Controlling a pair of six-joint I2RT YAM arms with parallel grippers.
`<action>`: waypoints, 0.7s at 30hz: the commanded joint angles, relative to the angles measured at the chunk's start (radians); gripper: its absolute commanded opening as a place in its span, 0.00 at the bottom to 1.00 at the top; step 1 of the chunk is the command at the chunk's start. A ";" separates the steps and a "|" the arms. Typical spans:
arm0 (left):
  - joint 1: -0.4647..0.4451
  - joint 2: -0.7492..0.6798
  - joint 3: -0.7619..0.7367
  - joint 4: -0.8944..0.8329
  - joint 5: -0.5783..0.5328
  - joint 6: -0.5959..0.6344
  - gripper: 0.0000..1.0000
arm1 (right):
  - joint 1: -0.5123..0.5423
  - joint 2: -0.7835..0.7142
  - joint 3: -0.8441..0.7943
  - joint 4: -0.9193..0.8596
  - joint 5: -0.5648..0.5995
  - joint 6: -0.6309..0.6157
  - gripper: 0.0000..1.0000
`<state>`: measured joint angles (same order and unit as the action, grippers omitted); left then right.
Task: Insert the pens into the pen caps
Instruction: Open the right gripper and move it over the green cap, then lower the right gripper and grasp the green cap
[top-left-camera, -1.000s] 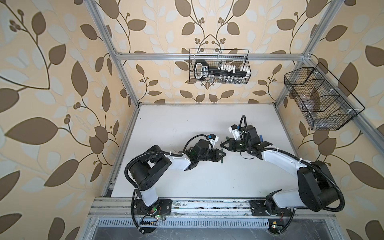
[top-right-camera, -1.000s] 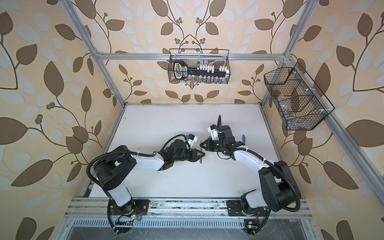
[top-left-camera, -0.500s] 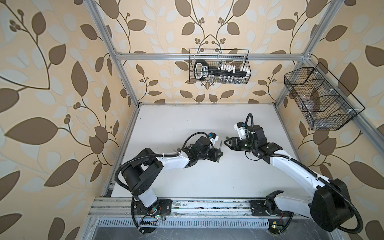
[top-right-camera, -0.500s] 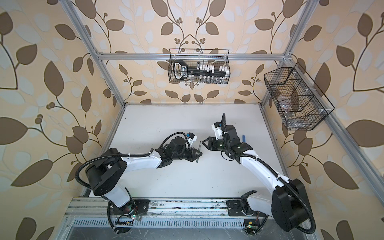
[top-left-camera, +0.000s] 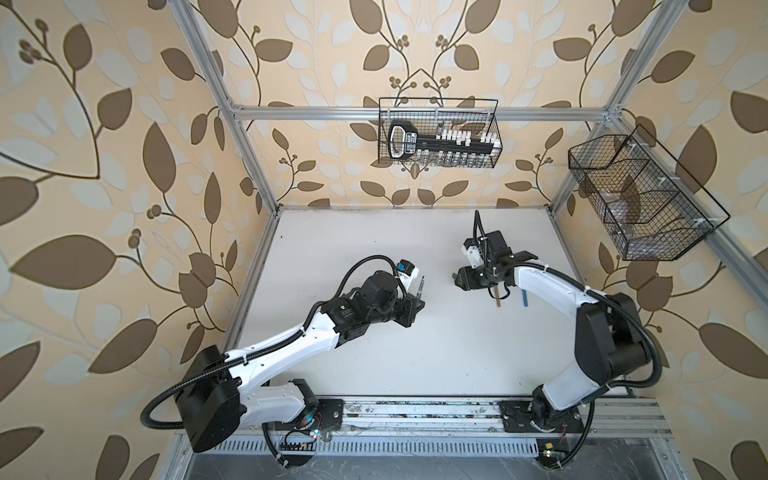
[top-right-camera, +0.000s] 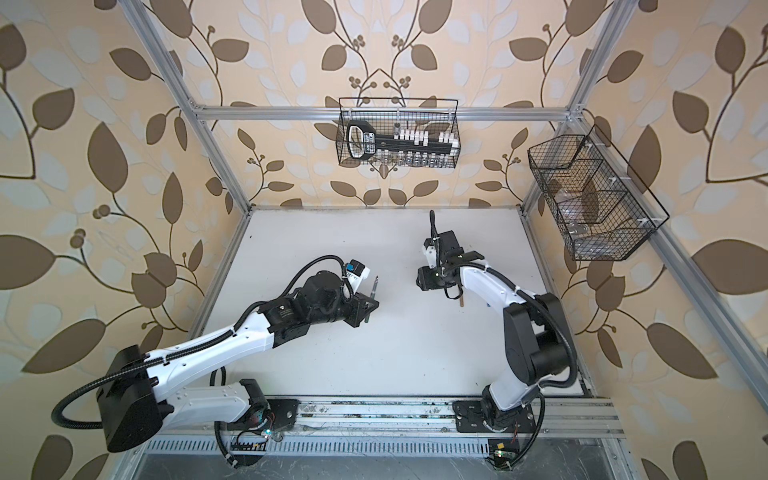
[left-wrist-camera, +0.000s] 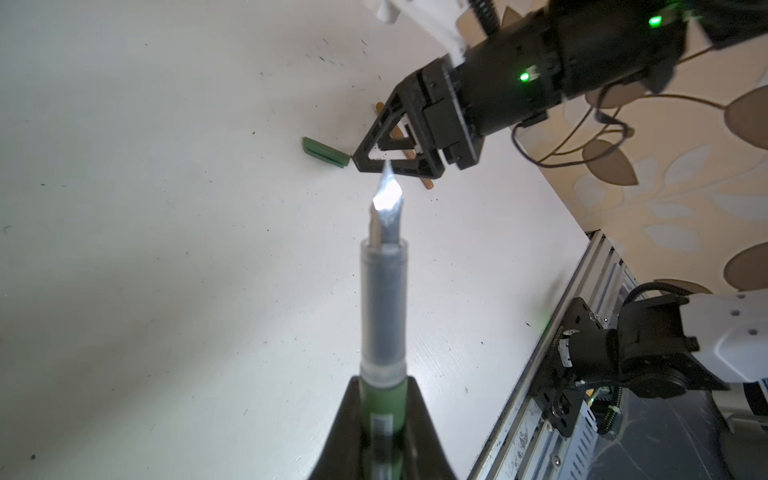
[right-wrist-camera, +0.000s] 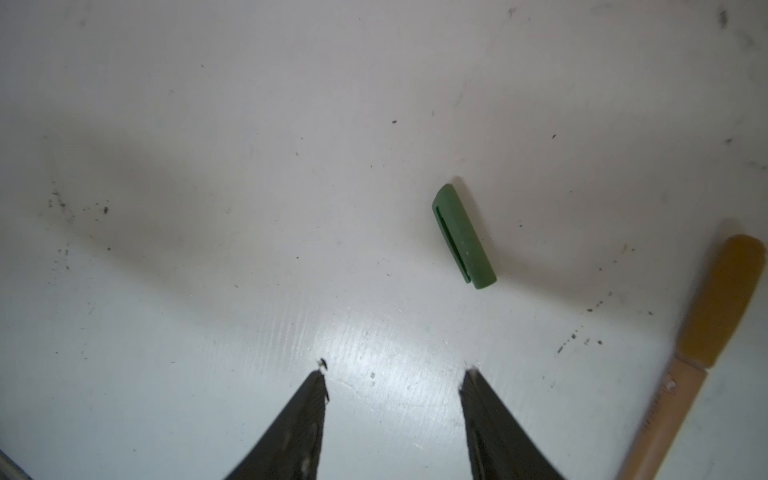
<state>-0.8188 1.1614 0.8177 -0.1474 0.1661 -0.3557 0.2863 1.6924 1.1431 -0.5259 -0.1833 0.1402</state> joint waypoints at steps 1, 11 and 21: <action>-0.008 -0.067 0.008 -0.080 -0.056 0.042 0.15 | -0.016 0.067 0.080 -0.062 -0.003 -0.070 0.53; -0.007 -0.105 0.002 -0.112 -0.085 0.040 0.15 | -0.023 0.261 0.215 -0.049 0.030 -0.081 0.53; -0.008 -0.103 0.004 -0.112 -0.087 0.043 0.15 | -0.021 0.359 0.257 -0.009 -0.052 -0.077 0.54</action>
<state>-0.8188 1.0744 0.8173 -0.2665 0.0952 -0.3378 0.2600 2.0071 1.3754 -0.5365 -0.1909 0.0837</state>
